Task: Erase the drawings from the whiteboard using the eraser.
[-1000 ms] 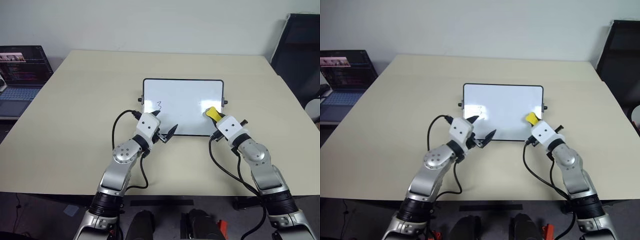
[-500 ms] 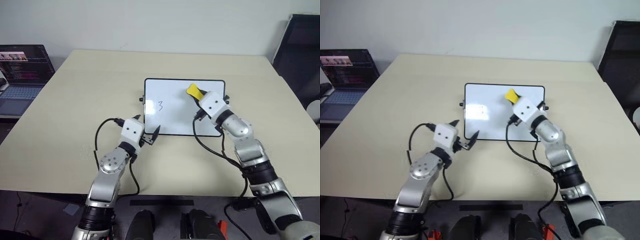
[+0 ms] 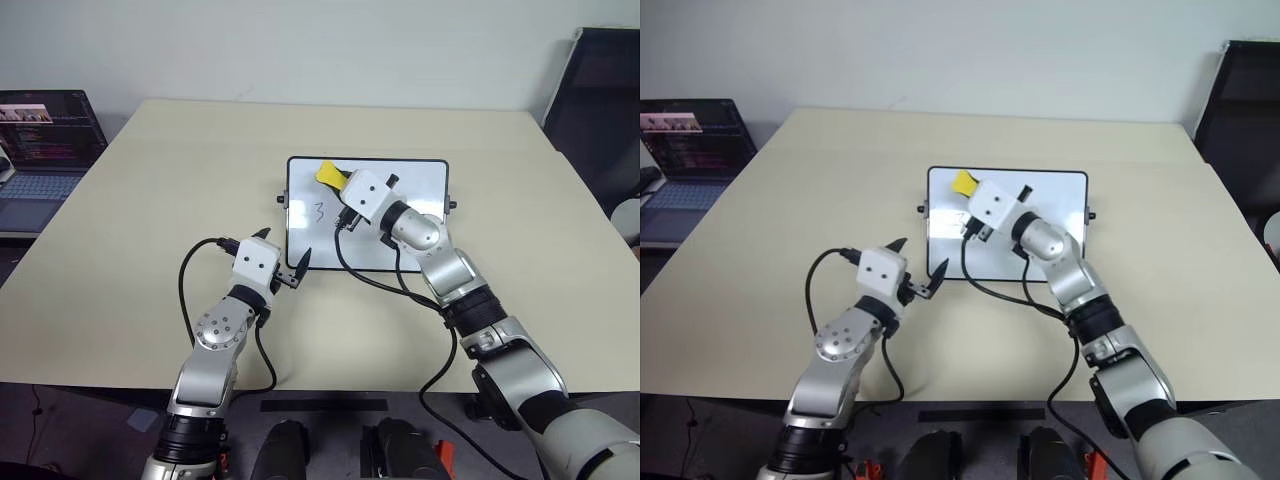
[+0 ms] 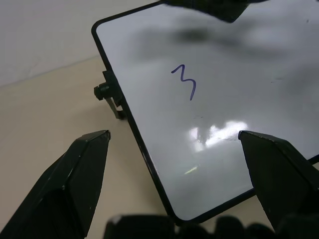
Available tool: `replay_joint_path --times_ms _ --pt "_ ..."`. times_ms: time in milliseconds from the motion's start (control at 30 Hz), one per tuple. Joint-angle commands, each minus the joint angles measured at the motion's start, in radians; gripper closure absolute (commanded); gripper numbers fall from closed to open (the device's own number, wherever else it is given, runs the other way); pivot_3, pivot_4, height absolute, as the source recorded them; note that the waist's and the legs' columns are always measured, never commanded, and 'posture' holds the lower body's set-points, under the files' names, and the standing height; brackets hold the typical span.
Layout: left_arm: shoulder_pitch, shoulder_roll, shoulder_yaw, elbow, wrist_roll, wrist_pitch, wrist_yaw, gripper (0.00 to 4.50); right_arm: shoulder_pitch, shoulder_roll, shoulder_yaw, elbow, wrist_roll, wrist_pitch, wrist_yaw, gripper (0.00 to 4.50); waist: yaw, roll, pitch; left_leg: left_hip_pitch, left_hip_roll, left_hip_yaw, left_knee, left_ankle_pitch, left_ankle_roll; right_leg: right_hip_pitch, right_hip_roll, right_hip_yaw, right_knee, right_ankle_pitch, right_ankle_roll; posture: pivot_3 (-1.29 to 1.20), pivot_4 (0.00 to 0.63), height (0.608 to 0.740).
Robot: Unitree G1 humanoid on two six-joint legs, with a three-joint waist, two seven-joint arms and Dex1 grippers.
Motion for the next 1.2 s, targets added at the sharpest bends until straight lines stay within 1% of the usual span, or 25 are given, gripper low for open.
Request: replay_joint_path --times_ms 33,200,467,633,900,1067,1200 --pt "-0.025 -0.010 -0.010 -0.011 -0.003 -0.026 0.000 0.00 -0.070 0.011 0.019 0.061 -0.042 0.006 -0.022 3.63 0.000 0.000 0.000 0.000 0.000 0.000 0.000 0.000 0.000 0.000 0.000 0.000 0.000 0.000 0.000 0.00 0.150 0.740" --pt "-0.027 -0.014 -0.013 -0.013 -0.001 -0.026 0.000 0.00 -0.136 0.015 0.056 0.172 -0.099 0.024 -0.033 3.63 0.000 0.000 0.000 0.000 0.000 0.000 0.000 0.000 0.000 -0.001 0.000 0.000 0.001 0.000 0.000 0.00 0.150 0.740" --pt "-0.037 -0.014 -0.009 -0.019 -0.004 -0.023 -0.003 0.00 -0.153 0.018 0.087 0.259 -0.134 0.063 -0.012 3.63 -0.002 0.000 0.000 0.000 0.000 0.000 0.001 0.000 0.000 -0.002 0.000 0.001 0.004 0.000 0.000 0.00 0.150 0.740" --pt "-0.036 -0.015 -0.008 -0.021 -0.002 -0.023 0.001 0.00 -0.101 0.014 0.105 0.184 -0.140 0.099 0.029 3.63 -0.001 0.000 0.000 0.003 -0.001 -0.002 0.001 0.000 0.000 0.002 0.000 -0.001 0.003 0.000 -0.001 0.00 0.150 0.740" --pt "-0.024 -0.010 0.006 -0.034 -0.001 -0.018 0.010 0.00 0.103 -0.031 0.146 -0.032 -0.174 0.161 0.084 3.63 -0.001 0.000 0.000 0.005 0.000 -0.001 0.001 0.000 0.000 0.003 0.000 0.000 0.004 0.000 -0.001 0.00 0.150 0.740" --pt "-0.017 -0.005 0.010 -0.041 -0.001 -0.015 0.012 0.00 0.187 -0.053 0.155 -0.118 -0.183 0.191 0.099 3.63 0.000 0.000 -0.001 0.006 0.000 -0.001 0.001 0.000 0.000 0.004 0.000 0.000 0.003 0.000 0.000 0.00 0.150 0.740" --pt "-0.020 -0.003 0.010 -0.039 -0.001 -0.013 0.011 0.00 0.201 -0.059 0.143 -0.149 -0.180 0.203 0.101 3.63 0.000 -0.001 -0.001 0.007 0.000 0.000 0.001 0.000 0.000 0.004 0.000 0.001 0.003 0.000 0.000 0.00 0.150 0.740"
